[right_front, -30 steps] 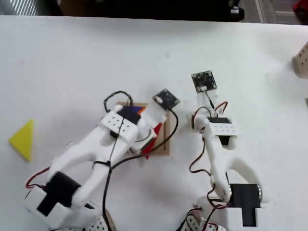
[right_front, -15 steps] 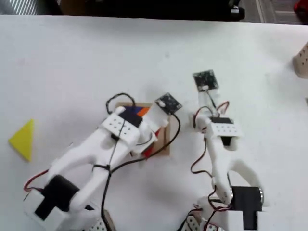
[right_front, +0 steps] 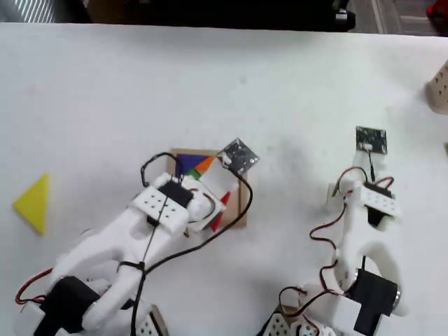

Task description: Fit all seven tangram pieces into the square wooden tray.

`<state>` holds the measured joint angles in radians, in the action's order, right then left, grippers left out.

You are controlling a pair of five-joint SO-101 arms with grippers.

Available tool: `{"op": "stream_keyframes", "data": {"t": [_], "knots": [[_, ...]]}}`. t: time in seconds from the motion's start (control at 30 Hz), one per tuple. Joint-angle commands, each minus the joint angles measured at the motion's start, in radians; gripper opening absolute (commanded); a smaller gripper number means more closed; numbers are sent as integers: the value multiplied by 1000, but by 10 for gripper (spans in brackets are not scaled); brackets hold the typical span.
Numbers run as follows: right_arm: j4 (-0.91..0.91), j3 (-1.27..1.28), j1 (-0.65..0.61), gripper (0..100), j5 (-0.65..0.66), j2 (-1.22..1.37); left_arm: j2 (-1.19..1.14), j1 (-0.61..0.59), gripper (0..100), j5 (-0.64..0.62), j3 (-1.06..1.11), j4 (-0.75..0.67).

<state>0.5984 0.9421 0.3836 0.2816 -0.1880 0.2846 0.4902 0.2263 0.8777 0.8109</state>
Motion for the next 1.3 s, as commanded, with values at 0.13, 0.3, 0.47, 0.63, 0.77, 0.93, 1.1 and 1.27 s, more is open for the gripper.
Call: {"op": "stream_keyframes", "data": {"t": [0.13,0.3,0.47,0.63,0.77,0.93,1.1,1.27], "knots": [[-180,86,30,20,-48,-53,36,12,23,64,-2,-34],[-209,86,16,18,11,-53,-56,13,23,71,-48,29],[-225,81,15,19,8,-31,-185,1,23,66,-212,262],[-231,81,15,19,8,-28,-357,-7,23,64,-304,258],[-231,81,13,20,8,-28,-479,7,23,12,-416,275],[-231,81,1,19,12,-28,-506,44,23,-34,-480,269],[-231,81,-1,19,14,-28,-506,91,23,-40,-491,203],[-231,81,-1,20,14,-28,-504,99,23,-40,-491,193]]}}
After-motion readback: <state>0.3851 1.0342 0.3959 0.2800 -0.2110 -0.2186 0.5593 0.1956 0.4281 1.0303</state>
